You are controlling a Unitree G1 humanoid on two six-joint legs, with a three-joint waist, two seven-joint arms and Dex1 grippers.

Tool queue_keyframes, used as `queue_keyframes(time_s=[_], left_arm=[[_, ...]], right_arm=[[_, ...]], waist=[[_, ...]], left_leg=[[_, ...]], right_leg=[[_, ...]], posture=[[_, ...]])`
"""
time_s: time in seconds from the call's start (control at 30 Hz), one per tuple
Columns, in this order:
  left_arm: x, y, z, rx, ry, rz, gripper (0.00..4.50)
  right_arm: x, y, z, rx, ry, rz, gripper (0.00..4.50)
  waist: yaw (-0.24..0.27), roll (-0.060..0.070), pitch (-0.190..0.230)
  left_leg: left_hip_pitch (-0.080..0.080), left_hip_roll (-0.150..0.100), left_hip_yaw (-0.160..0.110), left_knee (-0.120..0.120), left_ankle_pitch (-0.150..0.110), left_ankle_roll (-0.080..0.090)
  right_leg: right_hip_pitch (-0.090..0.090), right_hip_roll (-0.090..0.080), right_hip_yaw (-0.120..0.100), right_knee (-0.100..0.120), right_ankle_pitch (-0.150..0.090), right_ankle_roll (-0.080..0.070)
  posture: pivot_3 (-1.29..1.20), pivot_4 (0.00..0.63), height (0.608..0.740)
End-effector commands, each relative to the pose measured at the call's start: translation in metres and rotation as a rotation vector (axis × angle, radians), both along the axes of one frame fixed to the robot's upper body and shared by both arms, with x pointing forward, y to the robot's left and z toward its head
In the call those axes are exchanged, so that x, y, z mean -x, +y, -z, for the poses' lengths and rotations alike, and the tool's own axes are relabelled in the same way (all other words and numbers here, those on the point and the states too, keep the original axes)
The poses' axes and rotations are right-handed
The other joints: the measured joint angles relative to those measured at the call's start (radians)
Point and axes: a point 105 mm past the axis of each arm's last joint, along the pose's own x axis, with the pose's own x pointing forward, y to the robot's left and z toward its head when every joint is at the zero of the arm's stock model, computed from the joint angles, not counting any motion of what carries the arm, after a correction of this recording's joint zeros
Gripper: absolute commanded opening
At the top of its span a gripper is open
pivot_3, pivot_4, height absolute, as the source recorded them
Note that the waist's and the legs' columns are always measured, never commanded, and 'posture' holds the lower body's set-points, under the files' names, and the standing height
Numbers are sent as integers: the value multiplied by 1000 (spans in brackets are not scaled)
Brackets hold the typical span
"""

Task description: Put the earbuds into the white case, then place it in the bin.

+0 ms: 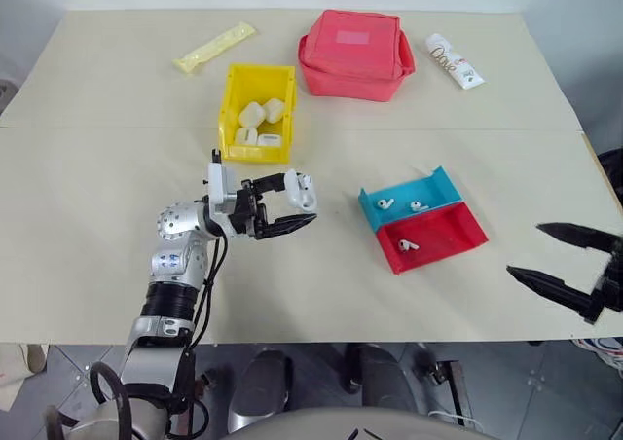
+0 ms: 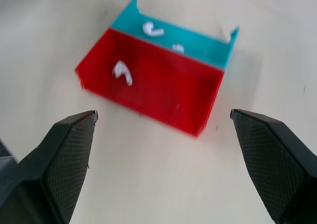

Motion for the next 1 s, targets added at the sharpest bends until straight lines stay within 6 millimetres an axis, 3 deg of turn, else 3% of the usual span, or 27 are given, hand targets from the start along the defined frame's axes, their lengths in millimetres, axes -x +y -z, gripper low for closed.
queue_keyframes(time_s=[0.03,0.23,0.37,0.47,0.57,0.83,0.93,1.0], left_arm=[[4,-1,-13,24,-58,-7,2794],[11,-3,-13,38,-62,-26,2794],[19,-3,-10,46,-60,-45,2794],[21,-4,-10,51,-60,-56,2794],[25,-6,-9,52,-60,-57,2794],[28,-6,-9,50,-59,-60,2794],[28,-6,-9,48,-62,-63,2794],[27,-5,-10,47,-64,-65,2794]], right_arm=[[-23,13,-8,60,-15,-74,4485],[-57,33,-17,129,-30,-195,4485],[-94,59,-7,237,60,-338,4485],[-113,64,4,320,102,-350,3916],[-123,78,4,349,86,-429,2984],[-146,104,3,388,59,-503,2984],[-152,113,5,408,52,-530,2425],[-151,117,6,421,51,-559,2425]], waist=[[0,0,0],[3,-1,1],[-20,-1,1],[-20,-1,1],[-18,-1,1],[-22,-1,1],[-22,0,1],[-22,0,1]], left_leg=[[0,0,0,0,0,0],[-1,0,-2,-2,1,-2],[0,-3,0,-1,2,1],[-1,0,-2,-1,2,-1],[-2,-1,-5,-4,3,-3],[-1,-2,-2,-4,6,-3],[-1,-2,-2,-5,6,-4],[-1,-2,-2,-5,6,-4]], right_leg=[[0,0,0,0,0,0],[0,2,-4,1,-1,-1],[0,0,-6,0,1,2],[0,0,-5,1,0,1],[-1,1,-7,1,0,-1],[0,2,-12,1,2,2],[-1,2,-12,1,2,2],[-1,2,-12,1,2,2]], posture=[[0,150,740],[0,150,740],[0,150,740],[0,150,740],[0,150,740],[0,150,740],[0,150,740],[0,150,740]])
